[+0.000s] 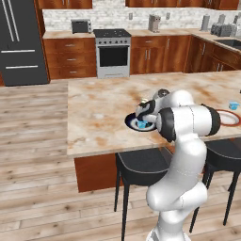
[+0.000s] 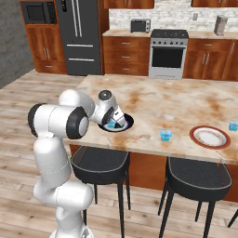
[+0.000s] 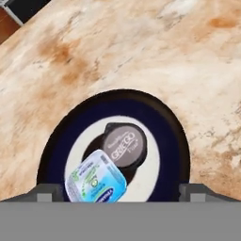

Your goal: Place two yogurt containers on each plate.

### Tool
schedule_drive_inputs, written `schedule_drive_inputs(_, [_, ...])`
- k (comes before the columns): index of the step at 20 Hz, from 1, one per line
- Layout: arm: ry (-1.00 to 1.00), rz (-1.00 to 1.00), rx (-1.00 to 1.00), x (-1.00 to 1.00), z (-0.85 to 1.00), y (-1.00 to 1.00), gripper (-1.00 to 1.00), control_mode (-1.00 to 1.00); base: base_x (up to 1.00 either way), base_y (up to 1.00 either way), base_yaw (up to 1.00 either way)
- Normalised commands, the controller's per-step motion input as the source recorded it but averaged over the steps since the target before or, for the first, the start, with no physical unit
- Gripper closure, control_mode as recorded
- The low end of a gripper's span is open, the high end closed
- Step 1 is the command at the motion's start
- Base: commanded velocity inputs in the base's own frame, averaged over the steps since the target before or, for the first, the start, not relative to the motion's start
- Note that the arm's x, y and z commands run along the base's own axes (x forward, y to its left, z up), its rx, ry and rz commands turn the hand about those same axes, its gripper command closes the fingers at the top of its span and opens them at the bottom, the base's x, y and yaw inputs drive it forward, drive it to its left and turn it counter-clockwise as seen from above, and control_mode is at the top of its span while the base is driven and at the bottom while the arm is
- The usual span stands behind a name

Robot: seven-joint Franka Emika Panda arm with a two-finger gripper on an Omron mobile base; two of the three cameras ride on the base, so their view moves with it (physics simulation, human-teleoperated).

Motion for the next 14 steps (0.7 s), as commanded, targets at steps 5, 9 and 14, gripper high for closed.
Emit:
schedule_drive_inputs(5, [0.14,-0.21,0.0,-0.17,0.81,0.02,-1.0,-1.0,0.0,0.0,0.0])
schedule_drive_inputs(9, [0.52,-0.02,0.0,-0.35,0.87,0.0,-1.0,-1.0,0.0,0.0,0.0])
schedule_drive_inputs(14, [0.32,0.14,0.0,-0.61,0.67,-0.05,-1.0,-1.0,0.0,0.0,0.0])
